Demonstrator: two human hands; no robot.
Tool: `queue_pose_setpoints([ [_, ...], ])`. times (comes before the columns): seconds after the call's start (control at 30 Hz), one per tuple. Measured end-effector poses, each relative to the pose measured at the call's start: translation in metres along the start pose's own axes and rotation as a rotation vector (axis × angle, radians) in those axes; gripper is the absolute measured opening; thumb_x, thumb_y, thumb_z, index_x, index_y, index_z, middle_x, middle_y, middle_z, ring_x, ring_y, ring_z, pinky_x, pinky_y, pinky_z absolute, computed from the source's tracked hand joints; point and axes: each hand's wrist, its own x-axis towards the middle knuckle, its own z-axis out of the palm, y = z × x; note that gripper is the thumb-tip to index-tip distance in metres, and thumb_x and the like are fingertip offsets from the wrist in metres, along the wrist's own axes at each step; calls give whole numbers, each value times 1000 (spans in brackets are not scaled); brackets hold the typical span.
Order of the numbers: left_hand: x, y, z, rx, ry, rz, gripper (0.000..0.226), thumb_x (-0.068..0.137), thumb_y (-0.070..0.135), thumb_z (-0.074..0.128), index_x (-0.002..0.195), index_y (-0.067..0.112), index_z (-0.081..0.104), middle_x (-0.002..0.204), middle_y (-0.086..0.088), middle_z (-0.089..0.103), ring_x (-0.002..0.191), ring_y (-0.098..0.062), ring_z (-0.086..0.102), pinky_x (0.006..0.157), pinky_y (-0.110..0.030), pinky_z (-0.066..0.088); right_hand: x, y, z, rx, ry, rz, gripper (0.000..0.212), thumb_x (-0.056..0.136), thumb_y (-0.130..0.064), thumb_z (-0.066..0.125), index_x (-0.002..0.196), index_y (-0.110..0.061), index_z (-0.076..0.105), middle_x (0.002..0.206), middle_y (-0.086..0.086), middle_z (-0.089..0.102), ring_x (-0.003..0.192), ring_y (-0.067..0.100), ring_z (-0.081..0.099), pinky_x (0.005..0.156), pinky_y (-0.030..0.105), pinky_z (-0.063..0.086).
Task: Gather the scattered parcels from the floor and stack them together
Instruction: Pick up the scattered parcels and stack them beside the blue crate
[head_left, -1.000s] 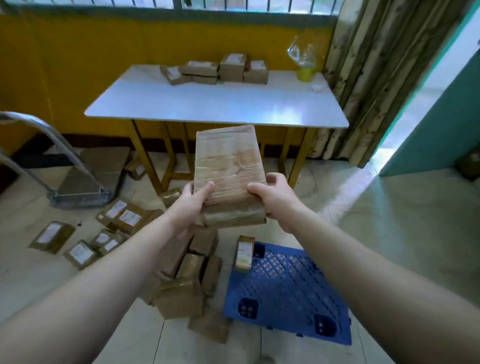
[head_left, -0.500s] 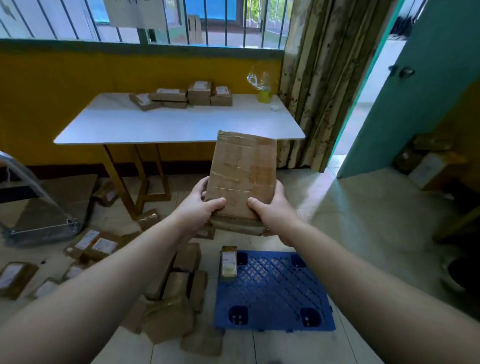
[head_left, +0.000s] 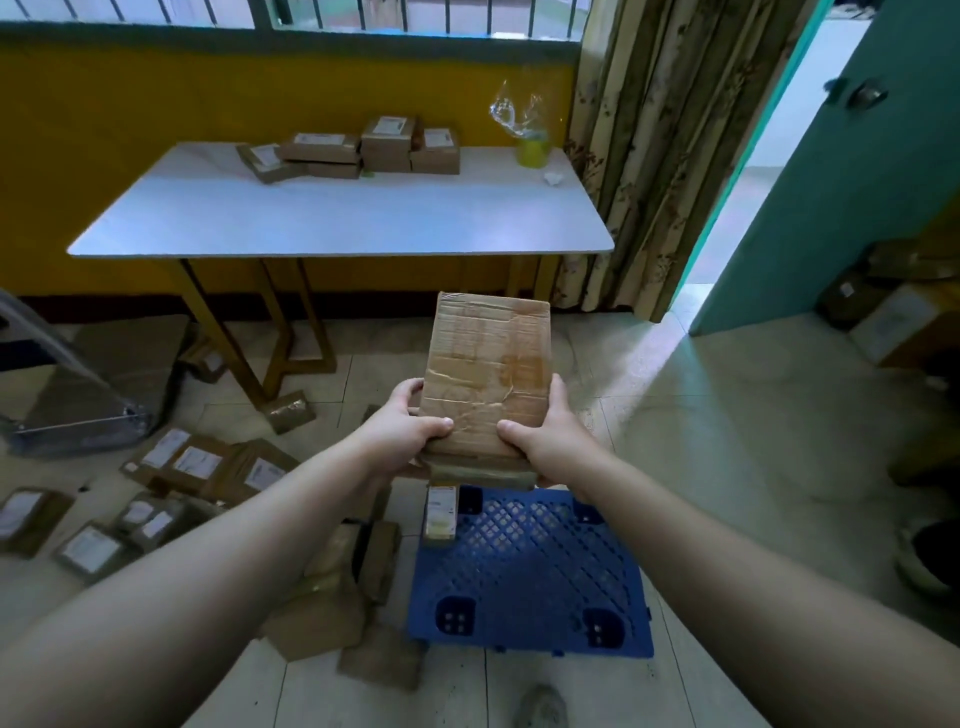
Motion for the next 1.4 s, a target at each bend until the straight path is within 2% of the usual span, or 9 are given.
queue_pose_setpoints([
  [0.1,22,-10,23,-22,13,-66,69,89,15,63,143,33,25,113,-4,52,100,-25,59,79,-50,57,27,23,-11,-54,-24,24,103,86,-45,65,150,-35,-14,154,2,27,109,20,48,69,29,52],
  [0.2,43,-29,40,-6,6,-149,67,90,15,62,143,33,26,117,-4,53,103,-25,58,82,-51,56,50,52,-10,-21,-79,70,102,85,-42,67,150,-33,-11,151,1,32,123,24,46,96,41,48],
  [0.43,115,-105,60,236,-99,-222,60,93,14,56,145,32,34,133,-4,51,108,-16,56,60,-17,47,109,130,33,26,-114,201,98,85,-35,68,151,-31,-4,150,2,36,131,22,40,110,42,34],
  [0.6,190,-191,87,258,-116,-240,61,91,7,57,143,33,38,129,2,57,102,-8,54,77,-17,45,181,213,81,43,-104,287,102,87,-31,66,151,-29,-14,154,1,29,135,23,35,112,41,30],
  [0.73,242,-274,110,227,-62,-324,67,89,3,60,145,30,35,125,1,58,85,-3,55,53,-9,43,238,286,121,81,-70,307,94,85,-21,69,151,-27,2,146,2,41,129,21,43,108,38,34],
  [0.9,290,-364,130,181,-22,-428,64,90,3,60,146,19,33,142,-5,47,118,-16,50,85,-22,42,296,361,168,67,-115,309,89,83,-20,72,147,-29,11,126,-7,45,121,17,47,96,29,37],
  [1.0,318,-401,137,136,-13,-487,62,91,6,60,146,17,33,145,-7,43,127,-23,46,100,-35,43,327,395,190,77,-141,307,93,82,-18,73,149,-26,9,135,-3,43,124,17,44,99,30,37],
  [1.3,370,-454,145,155,2,-460,62,90,9,61,145,17,35,136,-4,52,119,-20,51,103,-40,43,388,446,222,58,-147,285,84,81,-19,75,145,-25,20,136,-1,45,122,19,47,101,33,41],
  [1.4,376,-459,145,131,39,-449,61,90,8,61,144,17,35,136,-2,52,115,-18,52,103,-42,43,399,447,227,38,-154,254,90,82,-19,73,148,-26,12,140,0,42,123,19,44,100,33,41],
])
